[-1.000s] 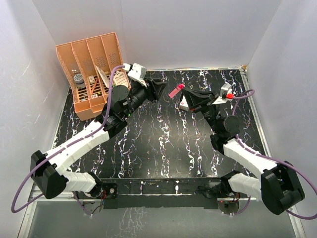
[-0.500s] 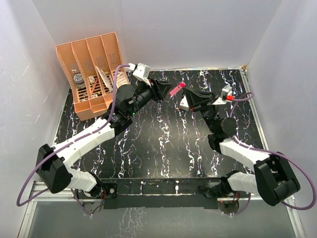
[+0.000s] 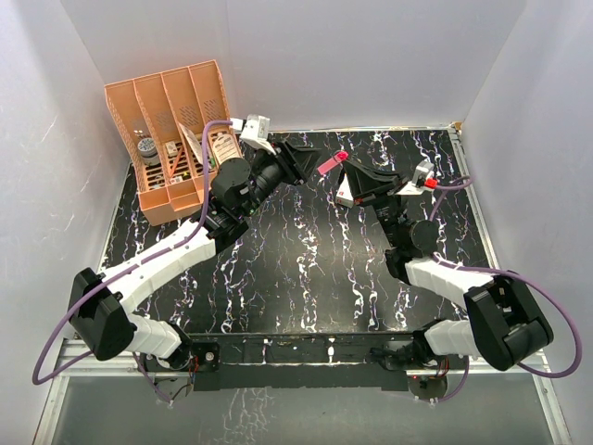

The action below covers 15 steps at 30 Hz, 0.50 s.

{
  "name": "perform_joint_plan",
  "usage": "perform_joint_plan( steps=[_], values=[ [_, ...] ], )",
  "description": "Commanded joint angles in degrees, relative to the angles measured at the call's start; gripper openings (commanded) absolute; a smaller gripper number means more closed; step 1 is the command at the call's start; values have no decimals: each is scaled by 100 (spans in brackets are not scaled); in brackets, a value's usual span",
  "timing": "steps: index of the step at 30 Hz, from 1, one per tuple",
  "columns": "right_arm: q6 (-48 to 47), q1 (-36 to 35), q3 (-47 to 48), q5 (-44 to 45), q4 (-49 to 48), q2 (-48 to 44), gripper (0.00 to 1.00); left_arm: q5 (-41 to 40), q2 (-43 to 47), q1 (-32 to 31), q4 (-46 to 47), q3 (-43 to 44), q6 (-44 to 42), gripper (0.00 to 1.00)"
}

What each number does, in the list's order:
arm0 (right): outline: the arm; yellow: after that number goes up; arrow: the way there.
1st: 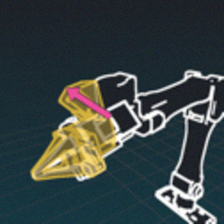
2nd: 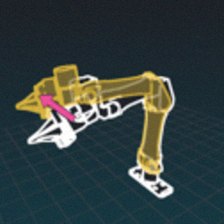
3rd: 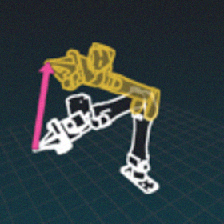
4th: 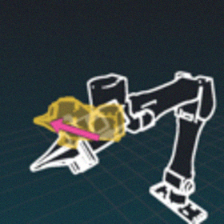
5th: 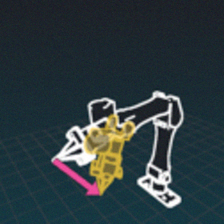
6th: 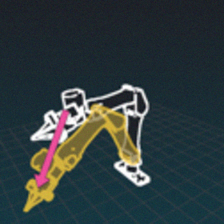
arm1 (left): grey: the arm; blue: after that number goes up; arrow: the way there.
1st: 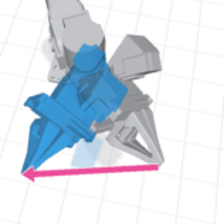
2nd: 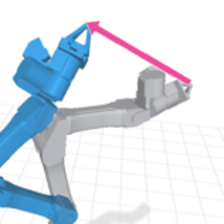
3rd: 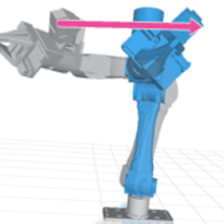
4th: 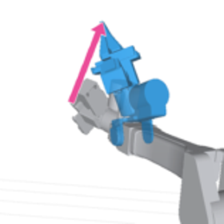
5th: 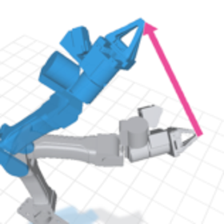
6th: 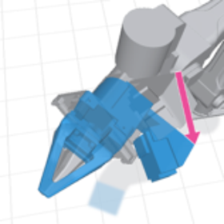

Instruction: Put the keys on the keyring

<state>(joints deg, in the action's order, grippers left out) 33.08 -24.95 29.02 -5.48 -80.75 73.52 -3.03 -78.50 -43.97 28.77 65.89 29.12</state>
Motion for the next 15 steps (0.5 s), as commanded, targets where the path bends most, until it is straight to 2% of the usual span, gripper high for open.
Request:
perform_joint_plan(
  steps=[1, 15],
  values=[
    [25, 34, 29, 142, -623, 34, 0, -138, 105, 11, 497, -54, 371, 38],
    [92, 35, 91, 300, -551, 63, 0, -236, -212, -209, 614, 101, 550, 30]
  ],
)
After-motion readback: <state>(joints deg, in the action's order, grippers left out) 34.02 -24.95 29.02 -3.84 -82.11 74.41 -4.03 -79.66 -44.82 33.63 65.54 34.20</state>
